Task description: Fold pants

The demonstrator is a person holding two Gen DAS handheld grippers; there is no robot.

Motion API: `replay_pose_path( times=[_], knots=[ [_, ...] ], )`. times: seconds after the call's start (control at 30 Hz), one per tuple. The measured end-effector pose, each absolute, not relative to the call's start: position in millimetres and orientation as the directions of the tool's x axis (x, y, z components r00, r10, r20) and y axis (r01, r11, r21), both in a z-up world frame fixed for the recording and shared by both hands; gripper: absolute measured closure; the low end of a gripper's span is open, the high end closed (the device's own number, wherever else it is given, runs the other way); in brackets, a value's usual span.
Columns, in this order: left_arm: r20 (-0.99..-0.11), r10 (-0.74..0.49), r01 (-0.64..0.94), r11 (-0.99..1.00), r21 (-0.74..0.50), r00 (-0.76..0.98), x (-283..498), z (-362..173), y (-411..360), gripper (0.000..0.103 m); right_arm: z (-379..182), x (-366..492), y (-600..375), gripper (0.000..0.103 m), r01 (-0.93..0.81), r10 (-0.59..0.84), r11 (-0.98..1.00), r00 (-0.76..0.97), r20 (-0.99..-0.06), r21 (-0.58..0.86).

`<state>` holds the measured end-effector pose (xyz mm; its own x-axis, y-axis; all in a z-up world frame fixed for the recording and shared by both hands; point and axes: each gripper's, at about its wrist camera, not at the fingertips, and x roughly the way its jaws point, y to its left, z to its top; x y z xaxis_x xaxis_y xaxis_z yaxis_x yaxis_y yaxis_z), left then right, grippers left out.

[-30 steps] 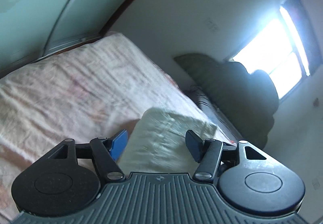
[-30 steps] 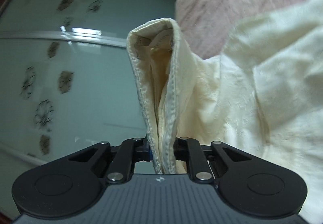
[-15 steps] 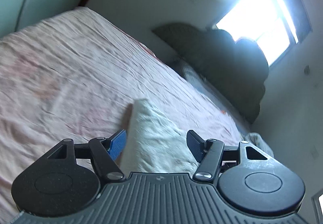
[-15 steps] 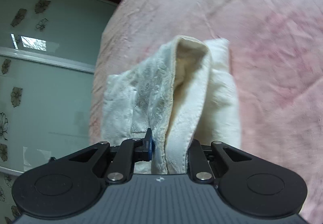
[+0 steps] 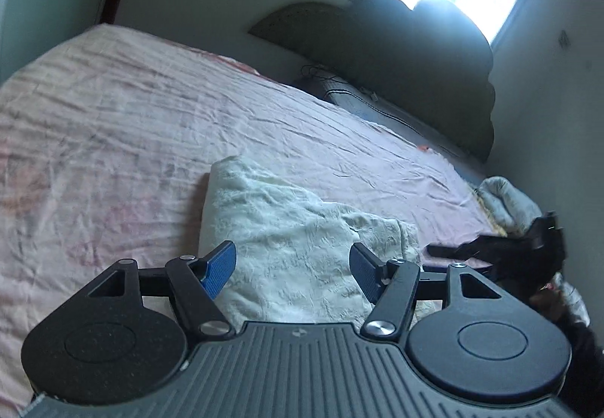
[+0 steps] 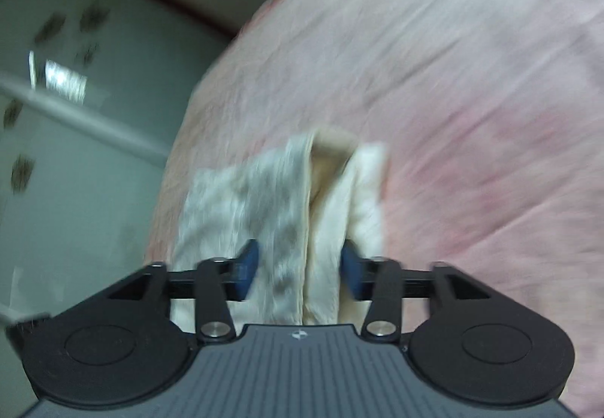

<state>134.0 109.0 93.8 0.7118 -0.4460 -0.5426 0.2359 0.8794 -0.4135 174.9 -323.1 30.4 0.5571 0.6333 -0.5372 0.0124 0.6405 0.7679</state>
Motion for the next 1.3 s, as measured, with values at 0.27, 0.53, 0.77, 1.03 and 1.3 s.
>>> replay_pose_path(
  times=[0.27,0.53,0.77,1.03,1.3],
  knots=[
    [-0.624,-0.441,0.256,0.894,-0.367,0.645,172.7,57.0,68.8,0.035,46.6,165.5,-310.9,0.050,-0.028,0.689,0.584,0.546,-0.477,0.811],
    [-0.633,-0.425,0.257,0.903,-0.343,0.647,166.8,39.4,58.0,0.022,12.9,141.0,-301.1,0.052,0.005,0.750,0.530,0.464,-0.472,0.848],
    [-0.642,-0.416,0.258,0.908,-0.329,0.644,162.8,40.4,54.0,0.019,3.9,144.2,-294.7,0.094,-0.015,0.720,0.591,0.461,-0.519,0.806],
    [-0.645,-0.405,0.324,0.913,-0.247,0.648,145.8,23.9,38.9,0.004,-6.5,145.1,-306.2,0.098,0.004,0.684,0.647,0.440,-0.582,0.762],
    [-0.661,-0.402,0.303,0.915,-0.266,0.634,151.1,26.8,39.9,0.003,43.8,124.0,-322.1,0.094,-0.040,0.597,0.627,0.666,-0.447,0.778]
  ],
)
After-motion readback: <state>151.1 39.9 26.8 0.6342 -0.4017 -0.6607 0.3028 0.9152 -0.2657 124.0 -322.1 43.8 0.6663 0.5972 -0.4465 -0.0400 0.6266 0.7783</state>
